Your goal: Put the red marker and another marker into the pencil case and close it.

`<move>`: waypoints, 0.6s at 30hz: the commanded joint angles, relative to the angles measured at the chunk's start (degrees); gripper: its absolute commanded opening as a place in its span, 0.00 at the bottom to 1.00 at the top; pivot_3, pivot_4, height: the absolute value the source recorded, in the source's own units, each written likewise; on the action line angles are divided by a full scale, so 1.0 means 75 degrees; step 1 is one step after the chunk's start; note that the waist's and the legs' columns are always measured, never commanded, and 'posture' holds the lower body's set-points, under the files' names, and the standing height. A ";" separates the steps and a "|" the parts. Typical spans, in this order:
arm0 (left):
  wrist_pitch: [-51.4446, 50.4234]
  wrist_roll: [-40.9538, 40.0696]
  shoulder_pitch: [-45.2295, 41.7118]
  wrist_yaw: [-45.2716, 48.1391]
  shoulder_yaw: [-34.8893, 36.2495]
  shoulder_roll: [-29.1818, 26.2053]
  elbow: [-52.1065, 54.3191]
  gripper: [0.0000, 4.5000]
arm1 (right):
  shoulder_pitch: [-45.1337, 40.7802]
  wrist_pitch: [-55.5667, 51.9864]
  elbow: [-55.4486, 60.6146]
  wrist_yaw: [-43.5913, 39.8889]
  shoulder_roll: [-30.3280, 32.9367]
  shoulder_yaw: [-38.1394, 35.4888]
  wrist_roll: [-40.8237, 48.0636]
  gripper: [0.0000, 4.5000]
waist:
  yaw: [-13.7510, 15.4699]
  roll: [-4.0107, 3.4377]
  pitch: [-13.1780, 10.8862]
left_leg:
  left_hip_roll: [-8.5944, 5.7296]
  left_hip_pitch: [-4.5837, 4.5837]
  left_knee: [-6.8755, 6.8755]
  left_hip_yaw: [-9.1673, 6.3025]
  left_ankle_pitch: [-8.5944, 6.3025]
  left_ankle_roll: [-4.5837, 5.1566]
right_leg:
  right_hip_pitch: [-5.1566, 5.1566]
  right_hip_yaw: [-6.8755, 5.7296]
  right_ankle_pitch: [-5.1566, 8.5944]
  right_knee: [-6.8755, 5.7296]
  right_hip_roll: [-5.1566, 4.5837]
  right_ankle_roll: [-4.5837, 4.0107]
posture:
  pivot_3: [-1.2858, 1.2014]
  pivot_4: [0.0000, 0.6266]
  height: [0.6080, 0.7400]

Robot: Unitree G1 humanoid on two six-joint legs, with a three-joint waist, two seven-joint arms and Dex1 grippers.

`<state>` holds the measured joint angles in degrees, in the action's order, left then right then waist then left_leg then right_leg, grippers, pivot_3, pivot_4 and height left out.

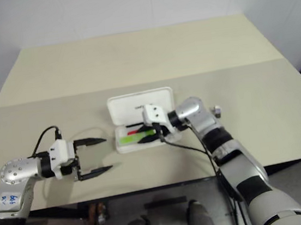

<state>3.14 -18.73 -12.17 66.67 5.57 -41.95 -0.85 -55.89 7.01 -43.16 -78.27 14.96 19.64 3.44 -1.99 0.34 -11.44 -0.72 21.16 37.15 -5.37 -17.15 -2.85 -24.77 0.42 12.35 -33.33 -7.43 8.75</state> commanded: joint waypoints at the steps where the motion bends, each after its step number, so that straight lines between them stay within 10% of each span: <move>1: 0.0009 -0.0113 -0.0099 -0.0042 0.0032 0.0004 0.0129 1.00 | -0.0144 -0.0034 0.0289 -0.0240 -0.0031 -0.0219 0.0192 0.42 | 0.0001 0.0000 0.0000 | 0.0000 0.0000 0.0000 0.0000 0.0000 0.0000 | 0.0000 0.0000 0.0000 0.0000 0.0000 0.0000 | 0.52 0.24 1.00; 9: 0.0027 -0.0093 -0.0176 -0.0038 -0.0010 0.0064 0.0069 1.00 | -0.0009 -0.0185 0.0747 -0.0237 -0.0119 -0.0388 0.0443 1.00 | -0.0002 0.0000 0.0000 | 0.0001 -0.0001 0.0002 0.0000 0.0001 -0.0001 | -0.0001 0.0000 0.0000 -0.0005 0.0001 0.0000 | 0.52 0.24 1.00; 18: 0.0046 -0.0062 -0.0343 -0.0048 -0.0162 0.0163 -0.0014 1.00 | 0.0600 -0.2077 0.3516 -0.0361 0.0315 -0.1120 0.1895 1.00 | 0.0051 0.0000 0.0000 | 0.0002 0.0002 0.0000 -0.0001 0.0000 -0.0004 | -0.0003 0.0000 0.0001 -0.0004 0.0001 -0.0001 | 0.52 0.24 1.00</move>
<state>3.14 -18.71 -14.07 66.40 3.97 -40.77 -1.08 -52.55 -4.37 -23.16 -80.58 15.83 13.68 13.64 -1.60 0.33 -11.44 -0.70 21.20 37.15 -5.39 -17.15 -2.89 -24.80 0.41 12.36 -33.35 -7.43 8.74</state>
